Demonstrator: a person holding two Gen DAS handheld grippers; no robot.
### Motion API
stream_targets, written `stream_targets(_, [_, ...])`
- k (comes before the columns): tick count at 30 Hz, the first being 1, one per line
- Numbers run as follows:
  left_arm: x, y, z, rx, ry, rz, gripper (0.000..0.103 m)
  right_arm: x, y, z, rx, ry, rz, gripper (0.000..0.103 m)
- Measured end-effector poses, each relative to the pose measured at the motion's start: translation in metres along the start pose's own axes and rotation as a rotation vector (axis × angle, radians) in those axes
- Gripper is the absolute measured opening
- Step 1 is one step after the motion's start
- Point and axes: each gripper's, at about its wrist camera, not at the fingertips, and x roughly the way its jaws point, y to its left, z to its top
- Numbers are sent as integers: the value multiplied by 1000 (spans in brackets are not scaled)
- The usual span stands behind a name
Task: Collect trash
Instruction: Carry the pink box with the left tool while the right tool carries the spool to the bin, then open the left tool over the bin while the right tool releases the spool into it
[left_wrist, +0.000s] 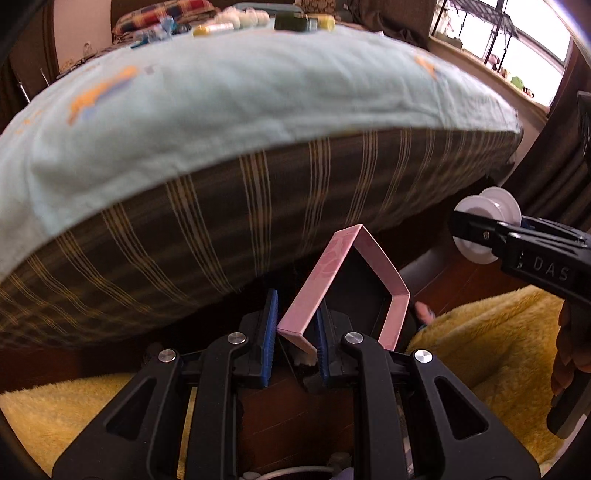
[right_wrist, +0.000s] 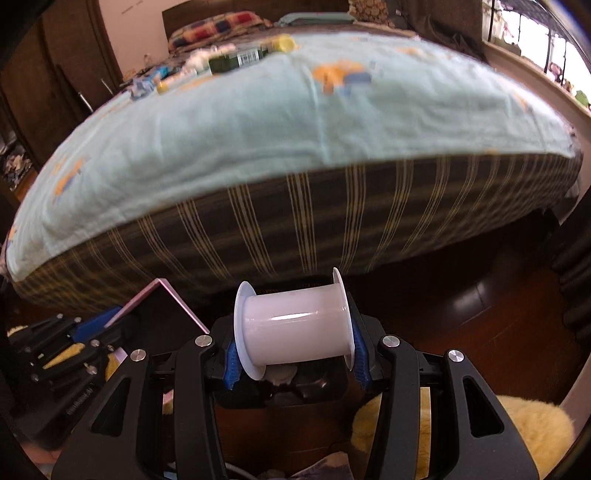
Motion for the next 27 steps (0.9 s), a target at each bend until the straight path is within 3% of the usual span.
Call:
stream_targets(14, [63, -8, -7, -14, 129, -1, 19, 49, 0, -12, 16, 99, 26, 48])
stream_targets(18, [65, -8, -7, -27, 138, -13, 35, 53, 5, -7, 12, 97, 35, 61])
stream_targets(23, [51, 4, -3, -37, 121, 1, 36, 46, 7, 17, 15, 75, 25, 62])
stream_targets(27, [24, 10, 3, -34, 61, 33, 51, 19, 5, 22, 17, 25, -7, 65])
